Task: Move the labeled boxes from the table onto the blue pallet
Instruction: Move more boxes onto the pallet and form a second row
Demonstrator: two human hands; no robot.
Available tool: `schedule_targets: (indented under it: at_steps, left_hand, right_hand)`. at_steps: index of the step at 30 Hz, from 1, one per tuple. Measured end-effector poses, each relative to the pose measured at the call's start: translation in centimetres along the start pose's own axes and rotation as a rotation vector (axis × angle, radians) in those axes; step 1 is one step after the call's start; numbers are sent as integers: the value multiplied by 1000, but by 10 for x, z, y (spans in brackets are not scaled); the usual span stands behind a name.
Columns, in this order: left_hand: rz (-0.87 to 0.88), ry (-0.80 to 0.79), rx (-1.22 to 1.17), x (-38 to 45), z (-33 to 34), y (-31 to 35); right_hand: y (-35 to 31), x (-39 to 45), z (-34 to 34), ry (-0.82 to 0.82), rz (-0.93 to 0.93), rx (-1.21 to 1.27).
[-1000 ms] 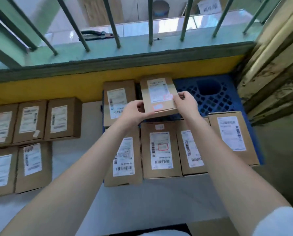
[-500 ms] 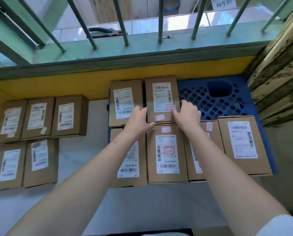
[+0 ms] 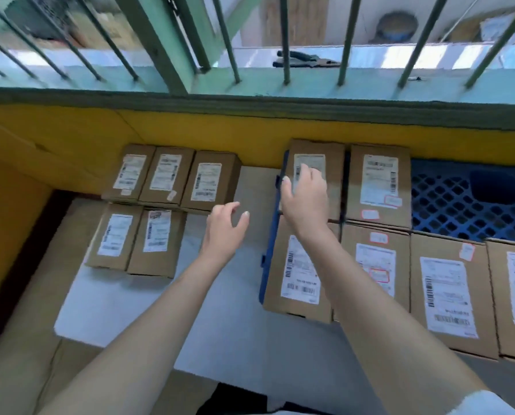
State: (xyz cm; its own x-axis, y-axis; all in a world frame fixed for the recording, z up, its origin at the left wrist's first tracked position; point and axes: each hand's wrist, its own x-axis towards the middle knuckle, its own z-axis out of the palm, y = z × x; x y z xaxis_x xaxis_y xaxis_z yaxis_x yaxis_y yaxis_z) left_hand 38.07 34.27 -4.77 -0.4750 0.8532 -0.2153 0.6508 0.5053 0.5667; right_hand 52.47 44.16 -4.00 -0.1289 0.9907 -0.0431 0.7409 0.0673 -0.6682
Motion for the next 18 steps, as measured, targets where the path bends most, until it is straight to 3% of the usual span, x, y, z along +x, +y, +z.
schedule_targets:
  at_steps: [6,9,15,18]
  left_hand:
    - [-297,58,-44,2,-78,-134]
    - [-413,21,-119,8,-104,-198]
    - [-477,-165,-173,23,-119,-296]
    - [-479,-251,-159,26,-117,-314]
  right_hand:
    - [-90,-34,96,-259,-5,49]
    - [-123,-47,149,-400,145,154]
    - [-151,-88,252,-770,488,194]
    - [-153,-107,279,-820,596,247]
